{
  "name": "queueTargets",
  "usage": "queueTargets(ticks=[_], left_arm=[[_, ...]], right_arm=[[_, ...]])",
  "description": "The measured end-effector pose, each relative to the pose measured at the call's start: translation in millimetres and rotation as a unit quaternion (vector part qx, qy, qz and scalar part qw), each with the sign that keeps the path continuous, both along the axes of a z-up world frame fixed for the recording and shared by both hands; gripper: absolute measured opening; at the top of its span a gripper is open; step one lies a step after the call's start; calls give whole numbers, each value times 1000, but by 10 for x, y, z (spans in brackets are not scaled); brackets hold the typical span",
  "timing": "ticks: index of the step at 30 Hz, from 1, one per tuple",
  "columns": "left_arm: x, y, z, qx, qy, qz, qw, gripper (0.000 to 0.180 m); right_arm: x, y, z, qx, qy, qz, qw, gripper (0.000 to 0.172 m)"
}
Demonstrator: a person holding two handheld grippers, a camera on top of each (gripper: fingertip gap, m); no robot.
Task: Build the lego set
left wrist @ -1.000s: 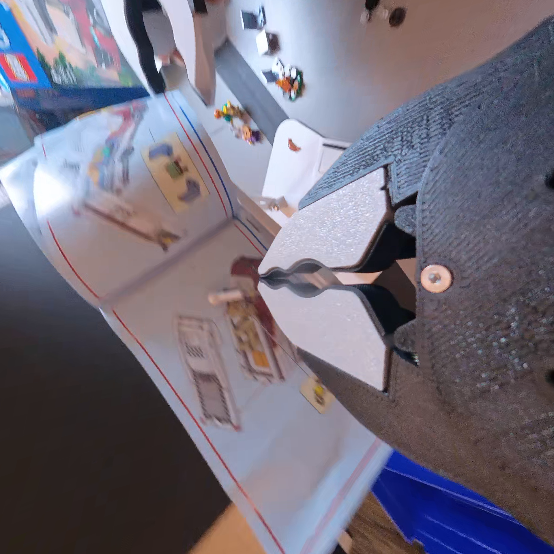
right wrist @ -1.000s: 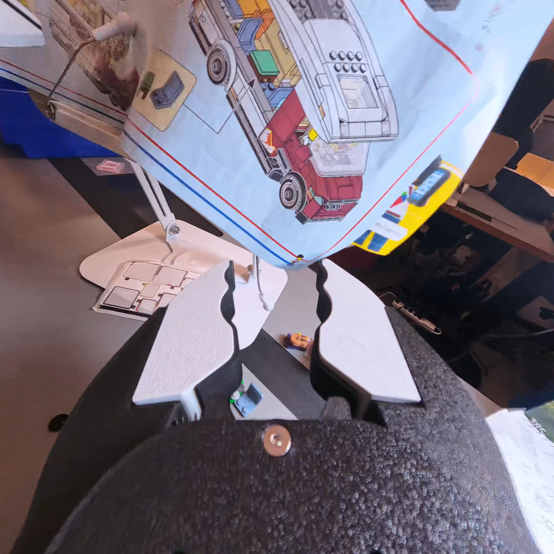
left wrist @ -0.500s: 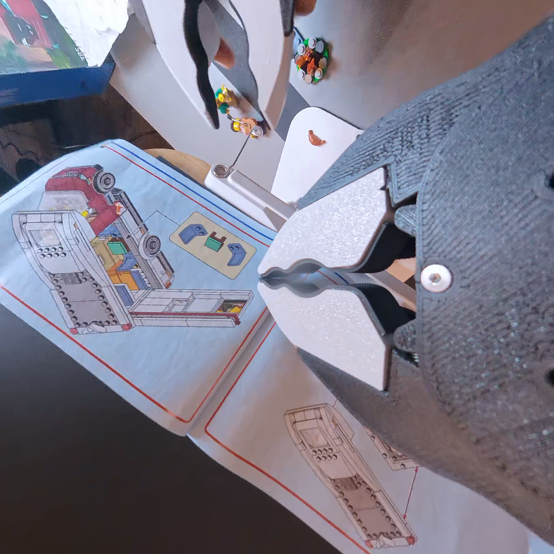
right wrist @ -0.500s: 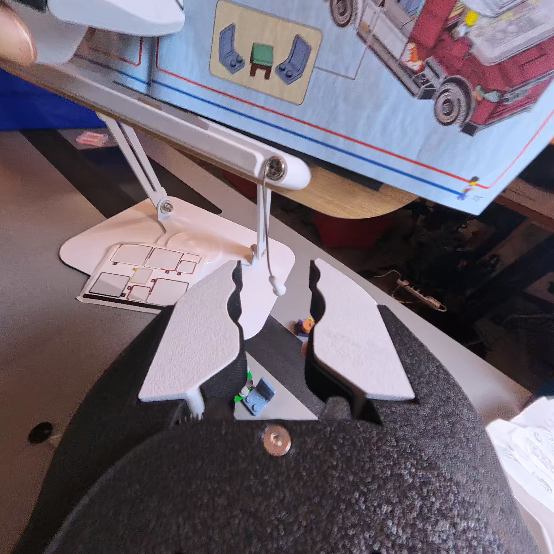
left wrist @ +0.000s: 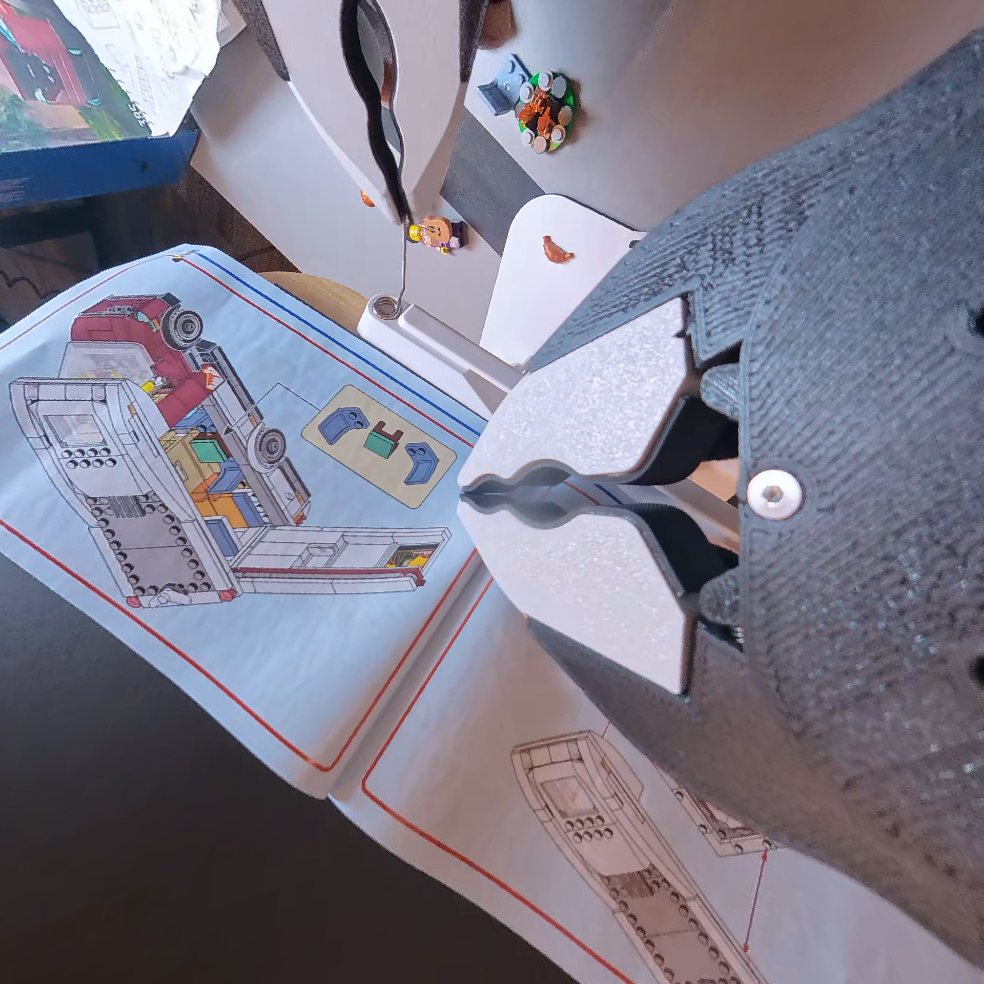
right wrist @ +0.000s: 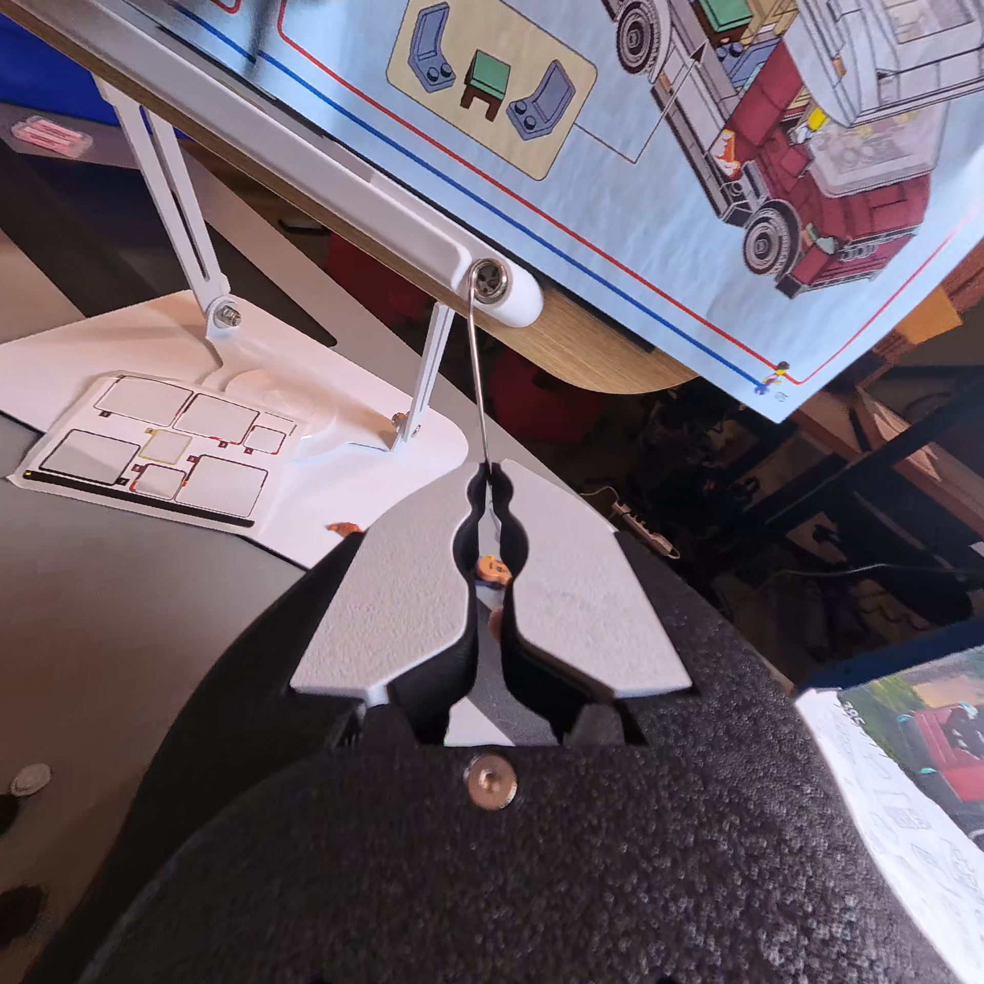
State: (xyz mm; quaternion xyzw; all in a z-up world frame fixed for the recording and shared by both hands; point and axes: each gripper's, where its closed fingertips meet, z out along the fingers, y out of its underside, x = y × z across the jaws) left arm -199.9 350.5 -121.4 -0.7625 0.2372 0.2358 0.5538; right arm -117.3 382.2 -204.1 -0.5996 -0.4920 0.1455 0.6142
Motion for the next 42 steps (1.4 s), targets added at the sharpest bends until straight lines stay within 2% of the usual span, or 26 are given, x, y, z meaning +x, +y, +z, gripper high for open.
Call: queueTargets(ticks=[9, 19, 23, 26, 28, 30, 33, 34, 35, 36, 37, 39, 41, 42], left_arm=[[8, -5, -15, 0, 6, -8, 1000, 0], [18, -67, -81, 0, 7, -18, 1000, 0], [13, -59, -85, -4, 14, -17, 1000, 0], [14, -47, -98, -7, 25, -15, 1000, 0], [17, -40, -104, -6, 28, -16, 999, 0], [19, -38, -106, -4, 23, -16, 1000, 0], [21, -40, -107, -4, 19, -15, 1000, 0], [23, -42, -106, -4, 18, -16, 1000, 0], [23, -43, -106, -4, 17, -17, 1000, 0], [24, -42, -107, -3, 16, -18, 1000, 0], [24, -40, -107, -3, 16, -19, 1000, 0], [26, -38, -109, -6, 18, -20, 1000, 0], [25, -36, -110, -8, 21, -19, 1000, 0], [25, -33, -111, -9, 21, -18, 1000, 0]], right_arm=[[109, 67, 125, 34, 5, -31, 999, 3], [116, 68, 81, 20, 0, -24, 1000, 2], [240, 144, 306, 75, 14, -64, 995, 3], [308, 148, 563, 168, 4, -95, 981, 0], [298, 98, 781, 238, -10, -90, 967, 0], [232, 100, 848, 255, -47, -74, 963, 0], [160, 70, 802, 210, -44, -30, 976, 0], [118, -7, 719, 168, -33, 9, 985, 8], [81, -96, 609, 126, -29, 49, 990, 27], [75, -132, 504, 102, -32, 67, 992, 44], [85, -111, 398, 99, -48, 66, 992, 52], [88, 19, 206, 129, -96, 41, 986, 51], [28, 142, 53, 158, -142, 25, 977, 35], [-6, 187, -5, 174, -163, 21, 971, 21]])
